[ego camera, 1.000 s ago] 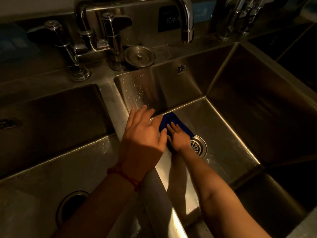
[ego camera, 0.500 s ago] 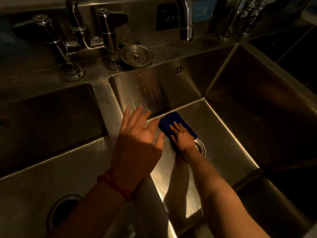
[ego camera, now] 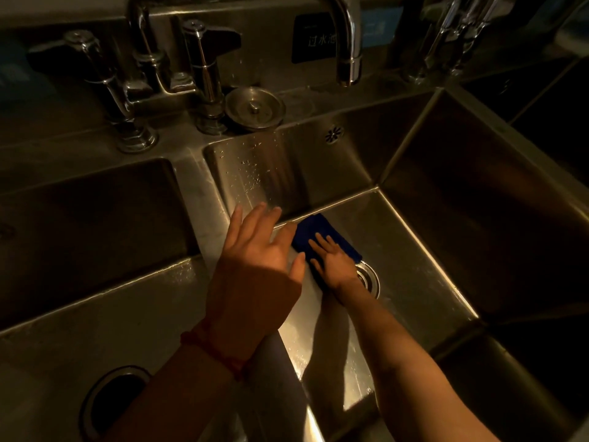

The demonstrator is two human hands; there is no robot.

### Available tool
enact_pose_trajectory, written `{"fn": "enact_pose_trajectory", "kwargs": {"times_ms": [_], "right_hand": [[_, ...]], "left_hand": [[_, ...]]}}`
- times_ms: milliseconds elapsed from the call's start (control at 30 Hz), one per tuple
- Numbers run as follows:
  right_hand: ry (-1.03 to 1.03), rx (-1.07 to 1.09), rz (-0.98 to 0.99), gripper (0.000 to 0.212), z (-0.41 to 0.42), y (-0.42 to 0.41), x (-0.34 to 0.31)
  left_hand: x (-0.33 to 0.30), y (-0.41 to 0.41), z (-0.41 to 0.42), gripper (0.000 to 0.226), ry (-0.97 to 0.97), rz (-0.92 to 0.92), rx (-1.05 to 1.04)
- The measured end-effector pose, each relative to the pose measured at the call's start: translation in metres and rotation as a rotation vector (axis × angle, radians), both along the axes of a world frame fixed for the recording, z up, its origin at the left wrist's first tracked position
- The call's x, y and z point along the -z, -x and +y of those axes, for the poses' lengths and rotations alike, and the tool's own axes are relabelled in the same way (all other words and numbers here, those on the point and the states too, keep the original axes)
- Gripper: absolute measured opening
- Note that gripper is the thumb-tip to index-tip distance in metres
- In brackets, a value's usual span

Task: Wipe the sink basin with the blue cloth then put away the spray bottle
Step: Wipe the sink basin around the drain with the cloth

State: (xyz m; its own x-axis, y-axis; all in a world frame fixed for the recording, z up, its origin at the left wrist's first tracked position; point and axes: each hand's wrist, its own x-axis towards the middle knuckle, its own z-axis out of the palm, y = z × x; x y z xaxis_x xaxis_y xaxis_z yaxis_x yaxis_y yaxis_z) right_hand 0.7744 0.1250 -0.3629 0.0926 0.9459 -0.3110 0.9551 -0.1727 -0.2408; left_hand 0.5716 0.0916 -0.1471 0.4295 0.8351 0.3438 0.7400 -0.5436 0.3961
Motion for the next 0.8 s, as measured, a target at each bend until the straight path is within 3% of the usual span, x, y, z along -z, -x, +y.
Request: {"fn": "enact_pose_trajectory", "kwargs": {"times_ms": [400,533,700,800], "right_hand": [[-0.048,0.281,0.067,0.051,0.013,0.011,0.001],[-0.04,0.178,0.085,0.05,0.003,0.035,0.005],[-0.006,0.033,0.022,0.048,0.005,0.024,0.0],[-0.024,0.054,0.022,0.048,0.007,0.012,0.0]], "left_hand": [[-0.002,0.0,-0.001,0.034,0.015,0.001,-0.011],[-0.005,0.0,0.0,0.047,0.023,0.009,0.025],[0.0,0.0,0.0,0.034,0.005,0.004,0.0],[0.0,0.001,0.0,0.034,0.009,-0.004,0.003]]}}
